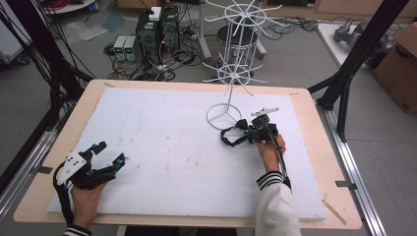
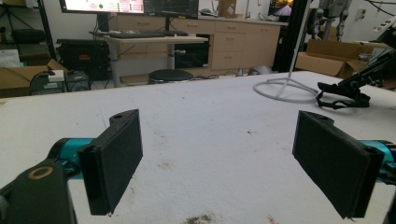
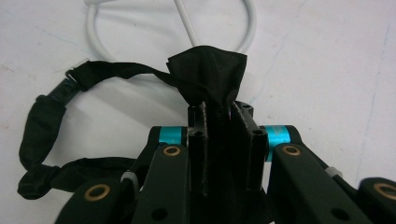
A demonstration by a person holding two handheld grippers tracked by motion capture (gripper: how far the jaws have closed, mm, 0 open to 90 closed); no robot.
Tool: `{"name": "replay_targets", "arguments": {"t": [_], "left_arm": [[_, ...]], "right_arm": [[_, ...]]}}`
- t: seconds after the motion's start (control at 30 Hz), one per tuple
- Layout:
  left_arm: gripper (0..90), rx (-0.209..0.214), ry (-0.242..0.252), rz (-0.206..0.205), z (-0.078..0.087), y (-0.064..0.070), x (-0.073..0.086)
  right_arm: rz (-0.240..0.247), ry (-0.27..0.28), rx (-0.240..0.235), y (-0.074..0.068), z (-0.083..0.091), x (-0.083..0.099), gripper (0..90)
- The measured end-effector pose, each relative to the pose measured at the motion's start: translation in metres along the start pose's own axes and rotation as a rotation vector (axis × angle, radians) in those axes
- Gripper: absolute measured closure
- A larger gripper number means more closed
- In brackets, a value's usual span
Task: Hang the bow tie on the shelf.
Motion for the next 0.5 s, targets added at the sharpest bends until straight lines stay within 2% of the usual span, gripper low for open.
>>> {"name": "replay_targets", "arguments": {"t": [0.2, 0.27, 0.5], "left_arm": [[16.2, 0.000, -0.002, -0.005, 0.000, 0.000, 0.000], [16.3, 0.000, 0.000, -0.006, 0.000, 0.000, 0.000], [16.2, 0.000, 0.000, -0.006, 0.000, 0.000, 0.000]], "right_arm": [[-0.009, 0.040, -0.002, 0.001, 0.008, -0.002, 77.0], [-0.017, 0.070, -0.005, 0.001, 0.012, -0.002, 77.0], [0.003, 0.163, 0.010, -0.002, 0.026, -0.006, 77.1]]}}
Point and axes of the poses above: each handheld gripper's, and its own axes: z roughly backward along the jaws, x roughly out of its underside, y roughly to its right, the point moved 3 cm from there along -z, roughly forward along the jaws, and after that the axes turned 1 degree about x, right-handed, at the moved point
